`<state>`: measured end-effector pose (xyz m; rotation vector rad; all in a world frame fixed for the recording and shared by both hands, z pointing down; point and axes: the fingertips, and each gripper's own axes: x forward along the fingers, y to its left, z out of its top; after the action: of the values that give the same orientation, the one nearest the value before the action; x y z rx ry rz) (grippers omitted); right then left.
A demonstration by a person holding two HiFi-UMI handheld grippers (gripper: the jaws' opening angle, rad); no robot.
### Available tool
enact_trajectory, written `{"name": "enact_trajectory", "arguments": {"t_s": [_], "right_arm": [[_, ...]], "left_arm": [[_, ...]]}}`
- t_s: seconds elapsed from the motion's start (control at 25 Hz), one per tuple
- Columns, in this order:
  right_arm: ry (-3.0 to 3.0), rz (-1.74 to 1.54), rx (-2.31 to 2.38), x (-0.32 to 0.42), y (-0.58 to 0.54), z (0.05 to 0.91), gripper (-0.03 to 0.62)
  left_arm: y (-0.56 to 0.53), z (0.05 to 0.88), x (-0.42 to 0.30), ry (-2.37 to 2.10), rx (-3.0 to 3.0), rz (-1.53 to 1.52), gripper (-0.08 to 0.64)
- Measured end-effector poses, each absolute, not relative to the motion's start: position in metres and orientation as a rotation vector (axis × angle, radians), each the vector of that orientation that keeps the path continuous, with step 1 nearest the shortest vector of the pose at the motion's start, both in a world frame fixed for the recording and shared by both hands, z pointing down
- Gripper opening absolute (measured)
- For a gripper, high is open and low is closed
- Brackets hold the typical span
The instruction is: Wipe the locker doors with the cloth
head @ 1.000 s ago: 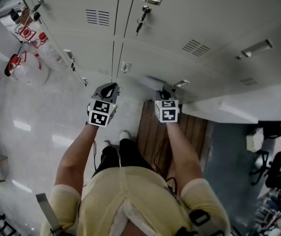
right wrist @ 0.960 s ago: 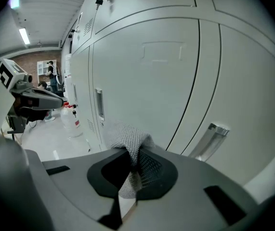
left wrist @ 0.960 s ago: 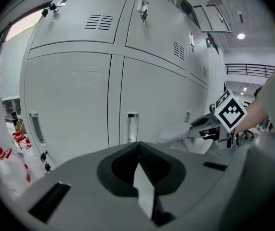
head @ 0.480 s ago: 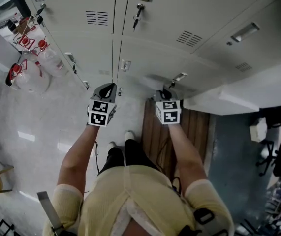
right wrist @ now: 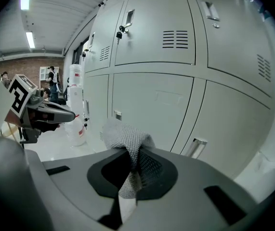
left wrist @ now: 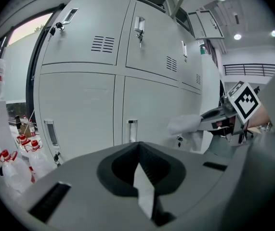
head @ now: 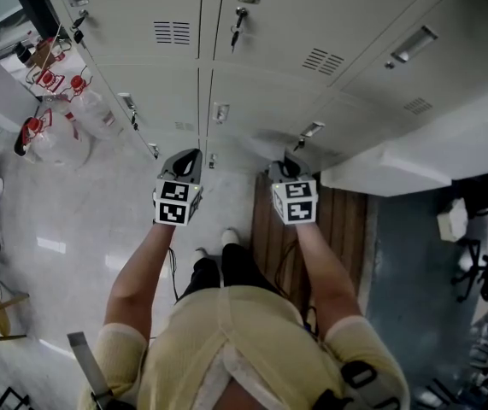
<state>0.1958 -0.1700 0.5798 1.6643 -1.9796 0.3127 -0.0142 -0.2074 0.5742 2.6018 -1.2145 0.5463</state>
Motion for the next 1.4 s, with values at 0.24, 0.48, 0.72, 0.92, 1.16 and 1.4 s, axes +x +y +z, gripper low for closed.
{"name": "enact_trajectory", "arguments": {"t_s": [0.24,0.48,0.72,0.92,1.16,1.4], "right_arm": [[-2.008,0.312,1.669,0.187,-0.155,0.568,0.014],[-2.015,0.324,1.693,0.182,-0.143,0.557,0.014],[-2.037,0.321,1.708,0.176,-0.136,0.548,0.014],[-2.054,0.347,1.728,0.168,-0.13,0.543,0.014],[-2.082,0.361,1.758,0.161,-0.128,0.533,0.014],[-2.123,0.365,1.745,0.149,-0.128,0.526,0.014]], "left_arm": [[-0.195,0.563,-0.019,-1.246,2.622,0.545,0.002],[-0.187,0.55,-0.023,-1.275,2.621,0.505,0.002],[-0.178,0.537,-0.028,-1.303,2.632,0.489,0.002],[-0.176,0.528,-0.039,-1.352,2.625,0.487,0.002],[-0.172,0.525,-0.052,-1.376,2.581,0.469,0.002],[-0.171,0.522,-0.055,-1.376,2.576,0.486,0.002]]}}
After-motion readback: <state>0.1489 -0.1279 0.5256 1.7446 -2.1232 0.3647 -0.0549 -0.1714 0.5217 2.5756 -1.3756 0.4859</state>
